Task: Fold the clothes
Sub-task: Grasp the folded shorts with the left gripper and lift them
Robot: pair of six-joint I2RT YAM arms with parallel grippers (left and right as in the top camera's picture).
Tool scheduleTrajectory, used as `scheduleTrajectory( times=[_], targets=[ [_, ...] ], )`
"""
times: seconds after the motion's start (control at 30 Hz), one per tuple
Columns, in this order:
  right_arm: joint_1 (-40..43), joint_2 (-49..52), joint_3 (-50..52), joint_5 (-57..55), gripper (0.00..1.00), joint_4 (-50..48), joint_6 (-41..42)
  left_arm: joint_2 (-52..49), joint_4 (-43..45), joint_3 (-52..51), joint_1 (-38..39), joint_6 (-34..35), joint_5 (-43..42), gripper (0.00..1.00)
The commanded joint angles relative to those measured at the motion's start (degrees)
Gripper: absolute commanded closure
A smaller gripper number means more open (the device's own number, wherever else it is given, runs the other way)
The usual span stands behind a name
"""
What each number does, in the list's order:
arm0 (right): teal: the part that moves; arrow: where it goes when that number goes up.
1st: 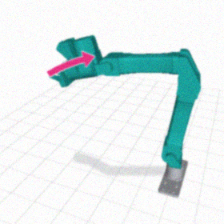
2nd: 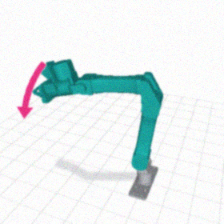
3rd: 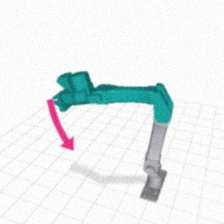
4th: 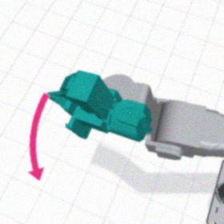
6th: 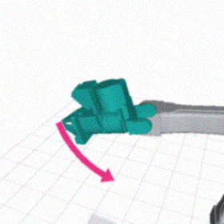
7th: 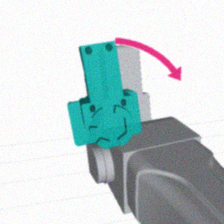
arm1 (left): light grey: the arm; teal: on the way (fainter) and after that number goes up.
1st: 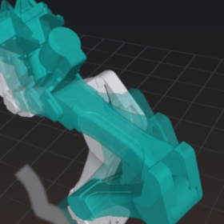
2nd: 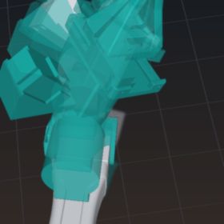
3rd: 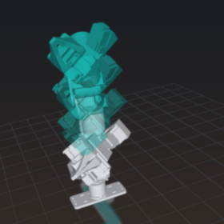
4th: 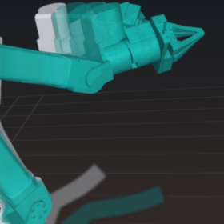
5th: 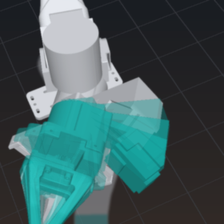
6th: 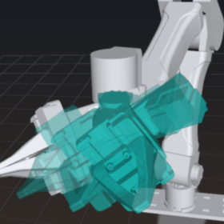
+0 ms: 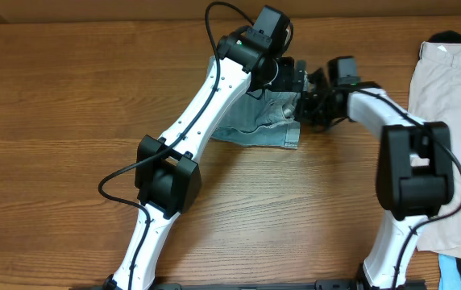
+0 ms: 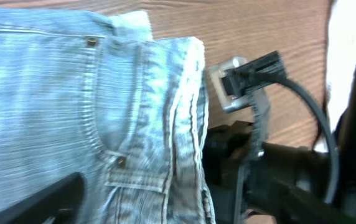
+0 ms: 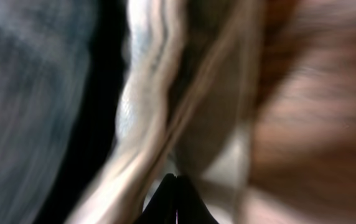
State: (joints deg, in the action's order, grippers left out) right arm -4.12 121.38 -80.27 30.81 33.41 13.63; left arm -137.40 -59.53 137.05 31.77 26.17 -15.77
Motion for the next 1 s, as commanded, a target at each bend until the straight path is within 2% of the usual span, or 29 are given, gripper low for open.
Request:
scheduleTrajectory(
  times=[0.0, 0.07, 0.13, 0.2, 0.27, 0.4, 0.57, 0.77, 0.97],
  targets=[
    [4.4, -10.2, -0.5, 1.0, 0.96, 3.1, 0.1, 1.2, -1.2, 4.5, -0.9, -2.6, -4.9, 0.00],
    [6.8, -14.2, -0.5, -0.2, 0.95, 6.1, 0.0, 1.9, -4.0, 7.7, -1.4, -4.6, -4.8, 0.00],
    [9.0, -17.6, -0.5, -2.6, 0.78, 9.0, 0.0, 2.2, -7.5, 10.6, -1.6, -9.2, -4.5, 0.00],
    [10.6, -19.6, -0.5, -4.9, 0.67, 11.3, 0.0, 2.2, -9.8, 11.3, -1.5, -11.2, -4.3, 0.00],
    [12.0, -20.9, -0.5, -6.4, 0.62, 13.6, 0.0, 1.7, -11.6, 11.0, -0.9, -12.7, -3.2, 0.00],
    [13.8, -21.2, -0.5, -6.8, 0.57, 16.7, -0.2, -0.1, -12.2, 8.9, 1.2, -15.9, 0.9, 0.00],
    [14.8, -21.2, -0.5, -9.2, 0.53, 19.3, -0.2, -4.5, -12.5, 8.4, 4.4, -21.4, 1.6, 0.00],
    [14.9, -21.2, -0.5, -11.6, 0.51, 21.3, -0.4, -10.1, -17.0, 8.4, 7.6, -28.9, 9.8, 0.00],
    [14.9, -21.2, -0.5, -11.9, 0.50, 21.5, -0.4, -14.5, -20.2, 8.4, 8.1, -31.2, 10.3, 0.00]
  ],
)
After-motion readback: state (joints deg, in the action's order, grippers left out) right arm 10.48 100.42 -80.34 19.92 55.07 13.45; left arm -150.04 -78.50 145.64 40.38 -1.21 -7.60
